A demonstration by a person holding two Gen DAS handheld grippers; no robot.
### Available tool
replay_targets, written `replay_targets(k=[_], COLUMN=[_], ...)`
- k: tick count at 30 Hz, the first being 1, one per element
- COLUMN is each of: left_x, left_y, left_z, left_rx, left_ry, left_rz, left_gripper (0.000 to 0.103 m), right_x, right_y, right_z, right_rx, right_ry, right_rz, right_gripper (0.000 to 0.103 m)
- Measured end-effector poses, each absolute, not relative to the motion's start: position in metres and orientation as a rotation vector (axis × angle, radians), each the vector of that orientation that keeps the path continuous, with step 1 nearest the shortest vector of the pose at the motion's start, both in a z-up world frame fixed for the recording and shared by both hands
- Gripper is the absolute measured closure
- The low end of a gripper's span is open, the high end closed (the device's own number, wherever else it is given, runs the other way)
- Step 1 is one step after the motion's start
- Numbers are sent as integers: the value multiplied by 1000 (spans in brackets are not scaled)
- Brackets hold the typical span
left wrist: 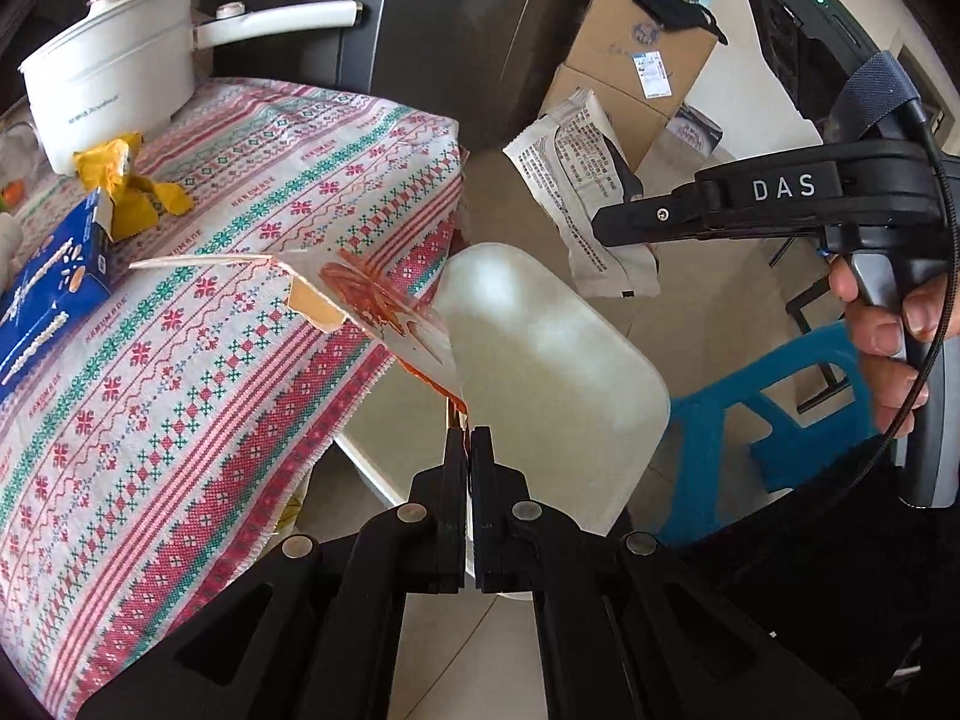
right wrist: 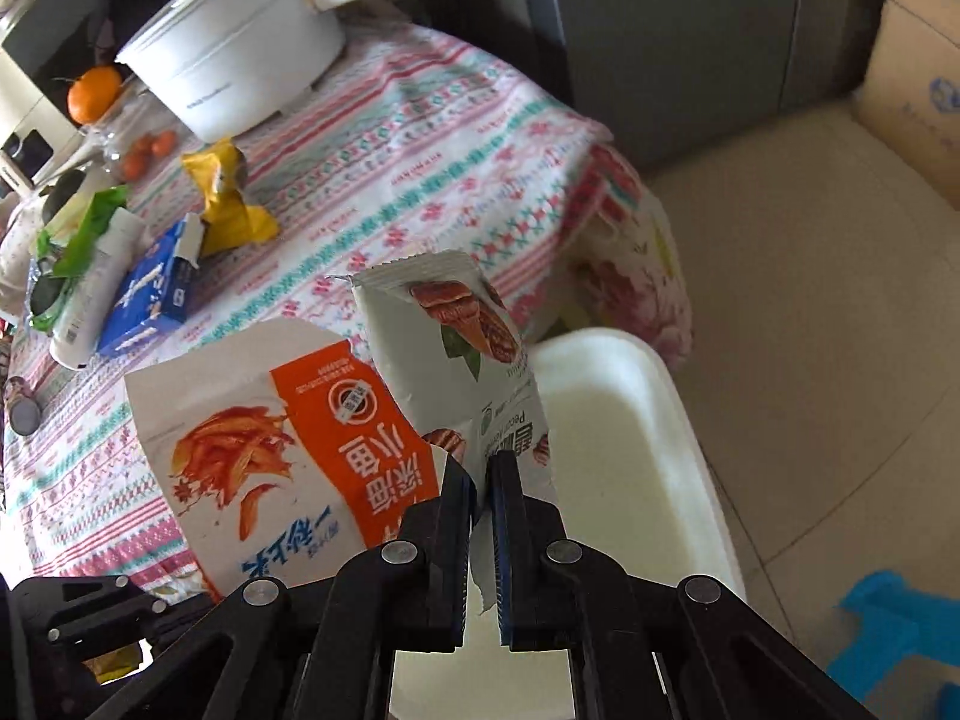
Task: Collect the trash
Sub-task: 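Carry the carton and packet to the white bin and release both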
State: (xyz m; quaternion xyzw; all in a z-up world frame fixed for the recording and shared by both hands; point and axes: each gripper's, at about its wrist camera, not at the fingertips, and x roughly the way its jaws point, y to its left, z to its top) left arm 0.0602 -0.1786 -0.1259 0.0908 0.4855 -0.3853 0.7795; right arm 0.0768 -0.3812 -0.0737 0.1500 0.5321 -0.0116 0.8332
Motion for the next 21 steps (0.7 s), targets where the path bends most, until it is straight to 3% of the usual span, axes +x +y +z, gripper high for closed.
replay_targets(k=[4, 8, 9, 21], left_x=[64, 66, 67, 75], left_y=[-180, -169, -164, -115], left_z=[-126, -119, -115, -90], left_rx=[233, 231, 221, 171], left_ry=[1054, 1027, 1013, 974], left_rz=[-813, -777, -768, -650], left_gripper=[97, 55, 50, 36], right_x=[75, 74, 74, 79], right_y=[-388, -392, -392, -383], right_z=[-79, -83, -84, -107], right_rx=[325, 334, 333, 289], right_ry=[1145, 1161, 1165, 1250], right_rz=[-44, -59, -61, -70], right_gripper=[98, 97, 97, 96])
